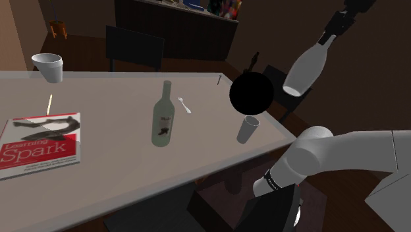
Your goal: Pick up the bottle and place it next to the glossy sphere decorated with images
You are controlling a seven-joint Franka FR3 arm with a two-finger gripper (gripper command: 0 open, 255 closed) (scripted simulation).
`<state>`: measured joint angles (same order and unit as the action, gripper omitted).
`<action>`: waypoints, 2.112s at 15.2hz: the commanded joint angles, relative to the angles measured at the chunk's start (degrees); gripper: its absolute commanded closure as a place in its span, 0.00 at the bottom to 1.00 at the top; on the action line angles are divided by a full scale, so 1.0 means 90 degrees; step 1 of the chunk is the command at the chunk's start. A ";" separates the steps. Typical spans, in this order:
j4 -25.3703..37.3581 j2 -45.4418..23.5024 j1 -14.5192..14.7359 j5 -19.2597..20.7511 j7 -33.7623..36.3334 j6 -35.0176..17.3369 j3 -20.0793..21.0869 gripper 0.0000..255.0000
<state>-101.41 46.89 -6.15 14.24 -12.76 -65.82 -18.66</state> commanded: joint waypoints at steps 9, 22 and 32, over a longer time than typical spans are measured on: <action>0.1037 -0.0495 0.0311 0.0834 -0.1651 0.0031 -0.1642 1.00; 0.0420 -0.0216 0.0338 0.1273 -0.2182 -0.0628 -0.2397 1.00; -0.0838 0.0377 0.0076 0.1507 -0.2006 -0.1305 -0.2435 1.00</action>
<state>-107.61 49.67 -5.18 27.59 -31.07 -76.84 -40.59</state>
